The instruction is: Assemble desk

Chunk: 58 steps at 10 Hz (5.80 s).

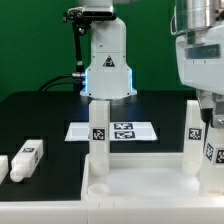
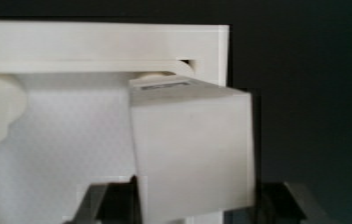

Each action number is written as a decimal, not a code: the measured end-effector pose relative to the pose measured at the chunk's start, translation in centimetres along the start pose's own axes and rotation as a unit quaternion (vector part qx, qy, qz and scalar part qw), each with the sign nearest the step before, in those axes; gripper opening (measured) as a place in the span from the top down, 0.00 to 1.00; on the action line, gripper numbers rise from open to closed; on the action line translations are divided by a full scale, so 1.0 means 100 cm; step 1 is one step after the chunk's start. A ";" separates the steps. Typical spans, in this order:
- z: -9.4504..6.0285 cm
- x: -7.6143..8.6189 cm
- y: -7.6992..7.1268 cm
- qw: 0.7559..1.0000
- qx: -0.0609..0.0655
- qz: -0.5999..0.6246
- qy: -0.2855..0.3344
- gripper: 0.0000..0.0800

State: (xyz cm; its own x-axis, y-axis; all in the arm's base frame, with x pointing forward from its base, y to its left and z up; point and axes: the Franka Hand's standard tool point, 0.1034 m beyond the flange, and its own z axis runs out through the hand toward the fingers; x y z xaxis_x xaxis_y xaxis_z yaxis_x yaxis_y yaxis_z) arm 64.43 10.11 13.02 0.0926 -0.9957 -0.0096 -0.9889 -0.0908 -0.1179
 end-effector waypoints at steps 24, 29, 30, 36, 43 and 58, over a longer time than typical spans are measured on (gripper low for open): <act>0.008 -0.003 -0.002 0.953 0.005 -0.302 0.029 0.64; 0.008 0.000 0.006 1.000 -0.002 0.016 0.020 0.64; 0.008 0.000 0.007 0.999 -0.002 0.051 0.019 0.64; 0.008 -0.007 0.007 0.989 0.002 0.145 0.004 0.51; 0.011 -0.019 0.004 0.965 0.017 -0.260 0.016 0.19; 0.011 -0.001 0.011 0.993 0.004 0.113 -0.025 0.64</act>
Offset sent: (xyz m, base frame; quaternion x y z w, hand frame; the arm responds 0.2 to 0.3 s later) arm 0.0000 0.0000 0.0000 0.0000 0.0000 0.0650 0.9979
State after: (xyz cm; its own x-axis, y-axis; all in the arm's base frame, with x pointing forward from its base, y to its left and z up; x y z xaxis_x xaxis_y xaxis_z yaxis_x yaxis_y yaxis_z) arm 63.44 10.12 11.78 -0.1265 -0.9883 -0.0858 -0.9840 0.1359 -0.1155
